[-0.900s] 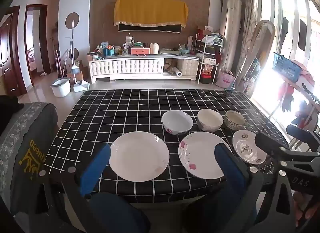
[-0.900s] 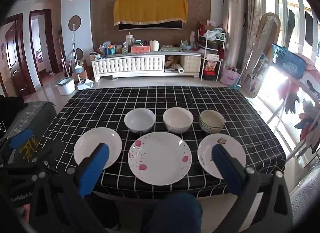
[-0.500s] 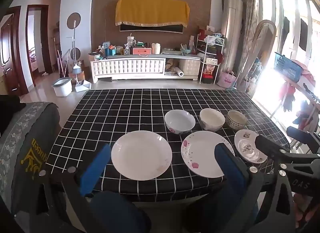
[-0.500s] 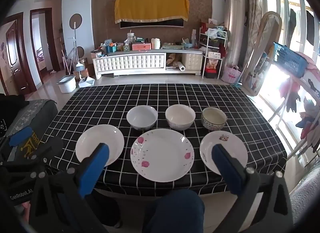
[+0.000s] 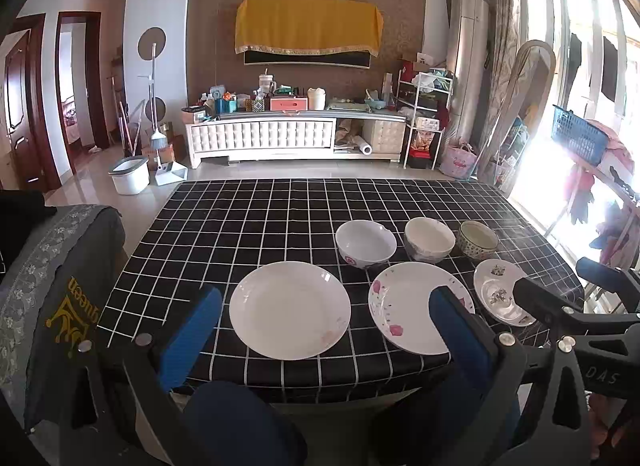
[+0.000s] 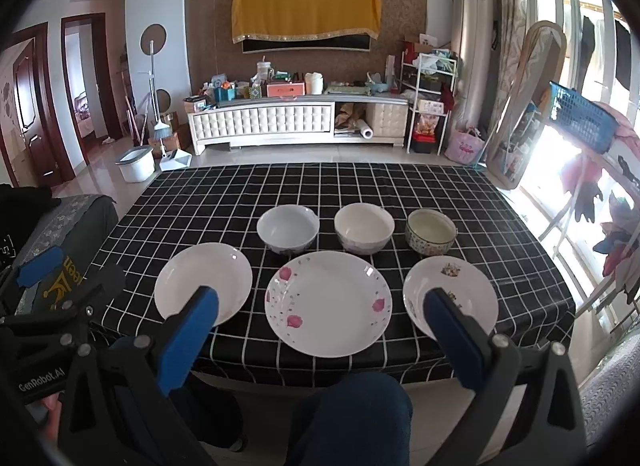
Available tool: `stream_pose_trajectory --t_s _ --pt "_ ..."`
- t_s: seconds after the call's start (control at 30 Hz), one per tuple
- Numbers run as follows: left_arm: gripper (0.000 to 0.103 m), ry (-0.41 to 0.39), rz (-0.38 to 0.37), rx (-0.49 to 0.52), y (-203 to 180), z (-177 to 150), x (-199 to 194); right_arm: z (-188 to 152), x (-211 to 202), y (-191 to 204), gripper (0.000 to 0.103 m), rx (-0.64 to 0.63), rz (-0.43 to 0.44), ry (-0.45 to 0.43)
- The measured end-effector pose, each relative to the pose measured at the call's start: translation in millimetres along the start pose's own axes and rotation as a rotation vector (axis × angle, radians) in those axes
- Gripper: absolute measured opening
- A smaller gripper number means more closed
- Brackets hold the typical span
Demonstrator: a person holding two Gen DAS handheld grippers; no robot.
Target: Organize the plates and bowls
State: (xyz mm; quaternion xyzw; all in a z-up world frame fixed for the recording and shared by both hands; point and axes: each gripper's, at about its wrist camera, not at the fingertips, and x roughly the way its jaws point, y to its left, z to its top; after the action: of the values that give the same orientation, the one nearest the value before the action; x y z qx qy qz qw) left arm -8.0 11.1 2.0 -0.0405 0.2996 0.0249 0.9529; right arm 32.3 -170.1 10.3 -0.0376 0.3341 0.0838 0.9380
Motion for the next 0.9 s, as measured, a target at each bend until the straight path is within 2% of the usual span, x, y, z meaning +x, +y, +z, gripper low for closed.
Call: stream_pose_trajectory --t_s 0.9 --pt "0.103 0.004 0.005 0.007 -2.0 -5.3 -2.5 -5.4 -4.8 0.6 0.103 -0.004 0.017 -0.014"
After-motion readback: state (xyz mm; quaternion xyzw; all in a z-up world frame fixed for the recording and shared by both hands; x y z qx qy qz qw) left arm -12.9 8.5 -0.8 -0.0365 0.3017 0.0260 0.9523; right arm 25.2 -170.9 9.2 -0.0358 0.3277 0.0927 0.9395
